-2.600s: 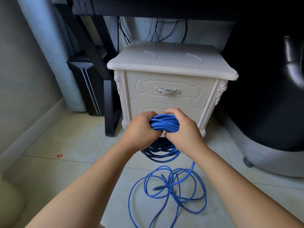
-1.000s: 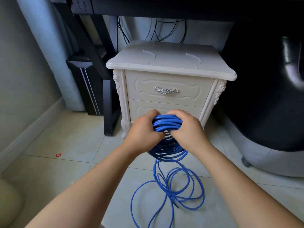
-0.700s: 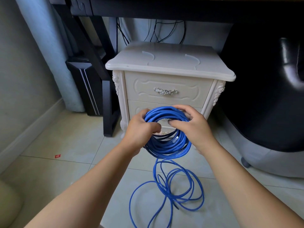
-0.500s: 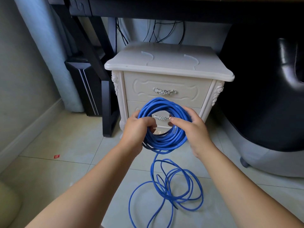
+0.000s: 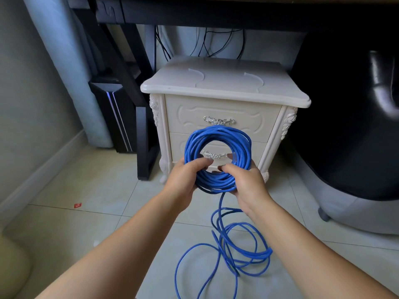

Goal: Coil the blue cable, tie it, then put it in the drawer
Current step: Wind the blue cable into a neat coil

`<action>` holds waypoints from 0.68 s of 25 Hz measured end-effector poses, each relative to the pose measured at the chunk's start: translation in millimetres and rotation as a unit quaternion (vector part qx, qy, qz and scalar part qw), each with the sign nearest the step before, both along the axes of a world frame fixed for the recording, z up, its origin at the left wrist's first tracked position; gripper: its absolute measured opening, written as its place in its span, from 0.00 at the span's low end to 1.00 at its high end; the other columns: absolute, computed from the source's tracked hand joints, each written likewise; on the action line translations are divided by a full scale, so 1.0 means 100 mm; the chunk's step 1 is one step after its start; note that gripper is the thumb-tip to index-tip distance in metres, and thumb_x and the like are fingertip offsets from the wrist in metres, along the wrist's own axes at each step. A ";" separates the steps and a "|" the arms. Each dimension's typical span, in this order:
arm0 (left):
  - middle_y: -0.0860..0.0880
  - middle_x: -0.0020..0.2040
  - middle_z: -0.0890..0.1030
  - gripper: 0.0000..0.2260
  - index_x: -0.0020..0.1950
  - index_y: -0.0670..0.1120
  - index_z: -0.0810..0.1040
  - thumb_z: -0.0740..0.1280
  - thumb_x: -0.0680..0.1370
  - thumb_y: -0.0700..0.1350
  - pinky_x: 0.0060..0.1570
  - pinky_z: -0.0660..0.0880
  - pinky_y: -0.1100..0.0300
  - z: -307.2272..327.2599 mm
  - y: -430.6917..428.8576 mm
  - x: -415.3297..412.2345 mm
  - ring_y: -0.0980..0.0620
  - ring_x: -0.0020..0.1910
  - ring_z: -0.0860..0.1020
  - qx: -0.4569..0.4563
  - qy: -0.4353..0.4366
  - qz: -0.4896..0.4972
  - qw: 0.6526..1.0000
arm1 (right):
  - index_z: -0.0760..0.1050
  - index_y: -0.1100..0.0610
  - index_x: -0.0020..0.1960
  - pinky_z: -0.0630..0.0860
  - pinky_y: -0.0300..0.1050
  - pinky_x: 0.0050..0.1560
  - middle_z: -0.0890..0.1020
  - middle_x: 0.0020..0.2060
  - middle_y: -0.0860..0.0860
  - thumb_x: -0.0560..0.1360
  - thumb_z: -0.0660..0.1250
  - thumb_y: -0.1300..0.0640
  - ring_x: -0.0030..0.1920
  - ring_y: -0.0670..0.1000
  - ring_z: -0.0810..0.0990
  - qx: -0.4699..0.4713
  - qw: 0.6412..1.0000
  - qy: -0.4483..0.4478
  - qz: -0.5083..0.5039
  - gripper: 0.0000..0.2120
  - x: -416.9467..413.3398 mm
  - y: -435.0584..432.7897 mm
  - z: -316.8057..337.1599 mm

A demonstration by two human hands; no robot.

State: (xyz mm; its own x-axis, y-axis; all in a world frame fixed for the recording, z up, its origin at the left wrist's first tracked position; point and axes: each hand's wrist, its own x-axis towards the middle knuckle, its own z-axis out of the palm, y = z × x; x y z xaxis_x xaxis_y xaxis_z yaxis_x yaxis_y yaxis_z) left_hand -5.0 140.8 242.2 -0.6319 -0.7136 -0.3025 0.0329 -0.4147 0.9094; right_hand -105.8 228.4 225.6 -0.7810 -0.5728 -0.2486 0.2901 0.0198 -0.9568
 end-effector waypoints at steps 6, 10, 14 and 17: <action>0.54 0.54 0.82 0.21 0.64 0.50 0.77 0.72 0.73 0.37 0.51 0.77 0.65 0.11 -0.18 0.06 0.56 0.52 0.81 -0.230 -0.031 -0.023 0.972 | 0.73 0.49 0.44 0.76 0.51 0.43 0.78 0.37 0.54 0.67 0.69 0.64 0.40 0.57 0.79 0.094 0.964 0.248 0.014 0.12 -0.17 0.05 0.11; 0.53 0.61 0.77 0.29 0.71 0.54 0.71 0.71 0.71 0.39 0.57 0.73 0.64 0.06 -0.15 0.08 0.57 0.57 0.77 -0.523 -0.150 -0.102 0.833 | 0.76 0.46 0.54 0.76 0.47 0.46 0.81 0.45 0.46 0.68 0.67 0.65 0.45 0.51 0.78 0.163 0.882 0.434 0.085 0.19 -0.09 0.09 0.11; 0.54 0.54 0.77 0.26 0.70 0.63 0.70 0.67 0.75 0.42 0.55 0.74 0.53 0.00 -0.14 0.05 0.54 0.53 0.77 -0.551 -0.147 -0.115 0.813 | 0.76 0.45 0.62 0.75 0.48 0.49 0.81 0.51 0.46 0.69 0.68 0.62 0.49 0.52 0.78 0.189 0.841 0.502 0.070 0.23 -0.05 0.08 0.12; 0.55 0.50 0.74 0.25 0.70 0.70 0.65 0.65 0.79 0.47 0.51 0.75 0.50 0.00 -0.12 0.04 0.54 0.48 0.76 -0.569 -0.165 -0.117 0.797 | 0.73 0.44 0.65 0.77 0.50 0.52 0.81 0.52 0.47 0.69 0.70 0.60 0.50 0.53 0.79 0.176 0.857 0.483 0.050 0.27 -0.08 0.11 0.16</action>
State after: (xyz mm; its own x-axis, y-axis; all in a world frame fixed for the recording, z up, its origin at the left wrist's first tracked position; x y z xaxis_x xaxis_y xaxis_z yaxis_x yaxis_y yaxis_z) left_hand -0.9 128.3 241.8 -0.8086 -0.5177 0.2795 -0.2425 0.7261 0.6435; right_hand -113.4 239.3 242.0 -0.6715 -0.6709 0.3146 -0.6526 0.3344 -0.6800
